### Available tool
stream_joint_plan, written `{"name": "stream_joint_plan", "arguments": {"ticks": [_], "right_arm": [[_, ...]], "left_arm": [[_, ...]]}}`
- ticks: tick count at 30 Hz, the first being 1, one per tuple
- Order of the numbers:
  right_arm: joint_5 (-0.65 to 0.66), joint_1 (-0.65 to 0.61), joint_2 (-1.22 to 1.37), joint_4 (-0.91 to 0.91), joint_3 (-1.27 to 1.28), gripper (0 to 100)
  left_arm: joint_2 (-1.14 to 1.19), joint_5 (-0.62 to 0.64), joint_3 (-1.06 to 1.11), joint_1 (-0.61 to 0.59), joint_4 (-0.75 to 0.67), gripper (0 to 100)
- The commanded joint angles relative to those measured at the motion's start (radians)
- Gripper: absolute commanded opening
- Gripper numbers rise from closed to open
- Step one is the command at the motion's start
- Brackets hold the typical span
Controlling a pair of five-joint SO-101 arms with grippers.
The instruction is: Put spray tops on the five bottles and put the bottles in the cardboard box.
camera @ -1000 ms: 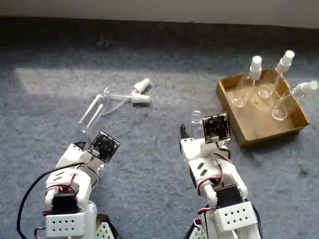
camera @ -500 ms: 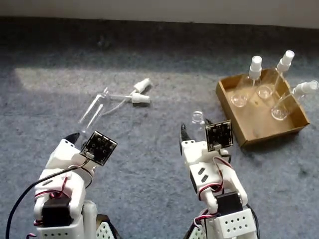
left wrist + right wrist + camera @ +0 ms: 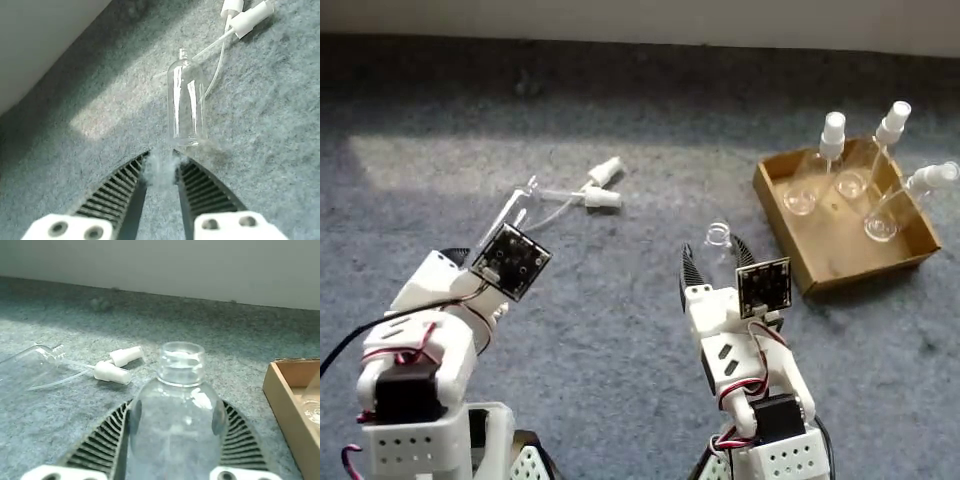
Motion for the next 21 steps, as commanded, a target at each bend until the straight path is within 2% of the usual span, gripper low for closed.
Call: {"name": "stream_joint_plan", "arguments": {"ticks": [1, 5, 10, 14, 17, 21], "right_arm": [[-0.009, 0.013, -0.021, -0.03, 0.036, 15.5], [-0.009, 0.013, -0.021, -0.03, 0.036, 15.5], [-0.009, 0.01, -0.021, -0.03, 0.039, 15.5], [-0.009, 0.008, -0.021, -0.038, 0.077, 15.5], [-0.006, 0.012, -0.008, -0.127, 0.127, 15.5], [-0.005, 0.008, -0.007, -0.114, 0.147, 15.5]], "left_arm": [[0.211, -0.061, -0.154, 0.01, -0.003, 4], [0.366, -0.149, -0.226, 0.045, -0.005, 4], [0.51, -0.221, -0.302, 0.162, -0.031, 4], [0.625, -0.227, -0.315, 0.248, -0.189, 4], [0.739, -0.227, -0.317, 0.306, -0.318, 4], [0.895, -0.244, -0.337, 0.366, -0.476, 4]]}}
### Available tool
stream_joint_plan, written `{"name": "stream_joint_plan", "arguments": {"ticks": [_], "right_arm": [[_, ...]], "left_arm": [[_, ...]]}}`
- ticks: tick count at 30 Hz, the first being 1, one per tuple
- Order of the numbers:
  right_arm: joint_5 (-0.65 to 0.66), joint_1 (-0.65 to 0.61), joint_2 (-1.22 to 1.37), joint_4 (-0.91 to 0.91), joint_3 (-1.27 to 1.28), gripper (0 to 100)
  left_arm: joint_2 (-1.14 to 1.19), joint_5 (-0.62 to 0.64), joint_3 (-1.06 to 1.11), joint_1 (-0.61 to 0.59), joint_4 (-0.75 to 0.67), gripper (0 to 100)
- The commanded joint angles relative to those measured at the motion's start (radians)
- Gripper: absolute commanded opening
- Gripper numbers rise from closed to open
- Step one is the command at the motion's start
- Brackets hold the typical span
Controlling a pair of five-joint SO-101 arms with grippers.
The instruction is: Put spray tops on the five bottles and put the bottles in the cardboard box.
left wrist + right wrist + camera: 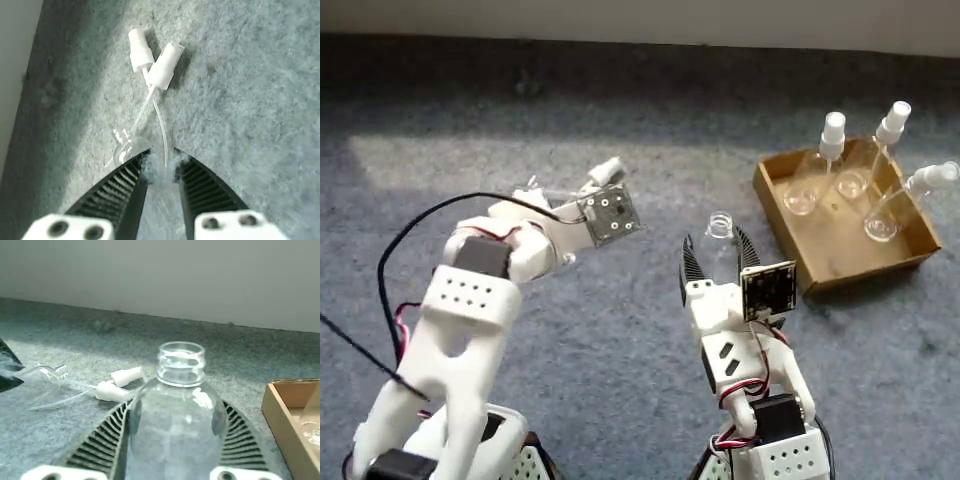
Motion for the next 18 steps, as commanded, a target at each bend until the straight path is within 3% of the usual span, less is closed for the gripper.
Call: {"name": "stream_joint_plan", "arguments": {"ticks": [1, 4, 11, 18], "right_arm": [[-0.005, 0.008, -0.007, -0.028, 0.147, 15.5], [-0.005, 0.008, -0.007, -0.028, 0.147, 15.5], [-0.003, 0.008, -0.012, -0.028, 0.147, 15.5], [-0.003, 0.008, -0.015, -0.03, 0.147, 15.5]], "left_arm": [[0.163, -0.055, -0.105, 0.076, -0.167, 7], [0.294, -0.087, -0.219, 0.073, -0.15, 14], [0.591, -0.127, -0.524, 0.074, -0.086, 14], [0.906, -0.127, -0.855, 0.07, 0.109, 17]]}}
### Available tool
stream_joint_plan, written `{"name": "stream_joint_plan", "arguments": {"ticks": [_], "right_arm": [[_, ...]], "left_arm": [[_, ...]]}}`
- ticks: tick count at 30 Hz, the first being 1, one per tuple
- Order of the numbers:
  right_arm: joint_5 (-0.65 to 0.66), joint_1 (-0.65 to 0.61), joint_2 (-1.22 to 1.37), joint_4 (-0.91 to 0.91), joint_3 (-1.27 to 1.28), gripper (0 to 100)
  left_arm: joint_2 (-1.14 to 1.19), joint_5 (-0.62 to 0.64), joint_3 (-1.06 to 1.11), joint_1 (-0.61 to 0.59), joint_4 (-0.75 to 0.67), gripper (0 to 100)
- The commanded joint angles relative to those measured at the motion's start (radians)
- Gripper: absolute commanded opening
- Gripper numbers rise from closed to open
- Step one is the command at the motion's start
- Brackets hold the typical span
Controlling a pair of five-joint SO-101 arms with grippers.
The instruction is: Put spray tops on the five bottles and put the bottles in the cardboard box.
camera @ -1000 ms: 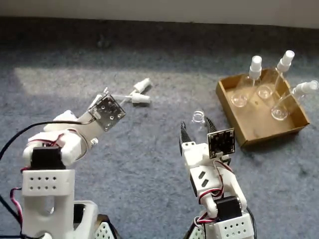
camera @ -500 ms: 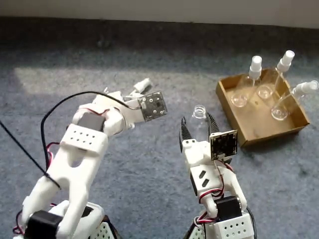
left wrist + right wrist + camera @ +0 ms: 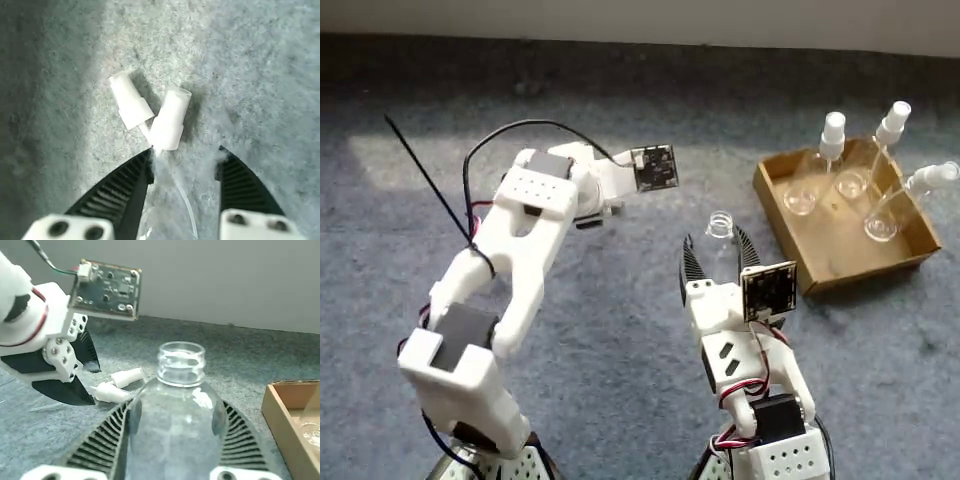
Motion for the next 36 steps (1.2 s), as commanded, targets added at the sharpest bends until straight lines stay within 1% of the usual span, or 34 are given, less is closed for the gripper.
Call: {"name": "stream_joint_plan", "arguments": {"ticks": [1, 8, 14, 17, 26, 30, 36], "right_arm": [[-0.003, 0.008, -0.015, -0.027, 0.147, 15.5], [-0.003, 0.008, -0.016, -0.027, 0.147, 15.5], [-0.003, 0.008, -0.016, -0.027, 0.147, 15.5], [-0.003, 0.008, -0.016, -0.027, 0.147, 15.5], [-0.003, 0.008, -0.016, -0.027, 0.147, 15.5], [-0.003, 0.01, -0.016, -0.027, 0.147, 15.5], [-0.003, 0.008, -0.016, -0.027, 0.147, 15.5]], "left_arm": [[0.163, -0.009, -0.26, 0.012, 0.084, 17], [0.392, -0.011, -0.55, -0.001, 0.19, 17], [0.512, -0.011, -0.707, -0.038, 0.261, 17], [0.545, -0.011, -0.734, -0.054, 0.301, 17], [0.567, -0.009, -0.74, -0.054, 0.39, 1], [0.567, -0.006, -0.74, -0.044, 0.446, 0], [0.558, -0.005, -0.768, -0.002, 0.595, 0]]}}
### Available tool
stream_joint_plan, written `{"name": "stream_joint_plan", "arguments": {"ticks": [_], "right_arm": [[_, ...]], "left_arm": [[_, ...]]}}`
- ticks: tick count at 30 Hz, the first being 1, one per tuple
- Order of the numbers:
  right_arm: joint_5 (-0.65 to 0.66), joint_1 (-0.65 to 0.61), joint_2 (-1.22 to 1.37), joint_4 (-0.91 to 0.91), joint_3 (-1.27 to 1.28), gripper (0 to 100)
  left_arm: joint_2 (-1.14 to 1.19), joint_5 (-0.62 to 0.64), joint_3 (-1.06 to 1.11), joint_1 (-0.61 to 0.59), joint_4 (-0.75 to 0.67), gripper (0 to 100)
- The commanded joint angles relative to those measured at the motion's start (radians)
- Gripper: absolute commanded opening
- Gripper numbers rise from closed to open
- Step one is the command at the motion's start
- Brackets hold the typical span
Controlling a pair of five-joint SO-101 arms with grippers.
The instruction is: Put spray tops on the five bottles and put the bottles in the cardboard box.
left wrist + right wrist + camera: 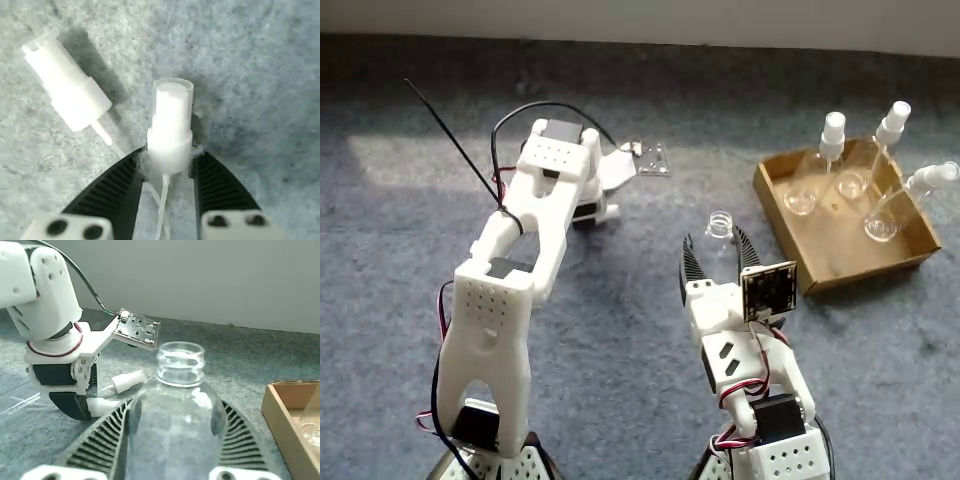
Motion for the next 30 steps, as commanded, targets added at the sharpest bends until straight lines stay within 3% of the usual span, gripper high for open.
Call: {"name": "stream_joint_plan", "arguments": {"ticks": [1, 9, 18, 22, 30], "right_arm": [[-0.003, 0.008, -0.016, -0.028, 0.147, 15.5], [-0.003, 0.008, -0.016, -0.031, 0.147, 15.5], [-0.003, 0.007, -0.016, -0.031, 0.147, 15.5], [-0.003, 0.004, -0.016, -0.031, 0.147, 15.5], [-0.003, -0.119, -0.012, 0.004, 0.148, 15.5]], "left_arm": [[-0.025, -0.002, -0.105, 0.053, 0.129, 0], [-0.025, 0.02, -0.328, 0.104, 0.244, 0], [-0.025, 0.431, -0.527, 0.105, 0.244, 0], [-0.025, 0.526, -0.587, 0.105, 0.245, 0], [-0.025, 0.72, -0.789, 0.111, 0.304, 0]]}}
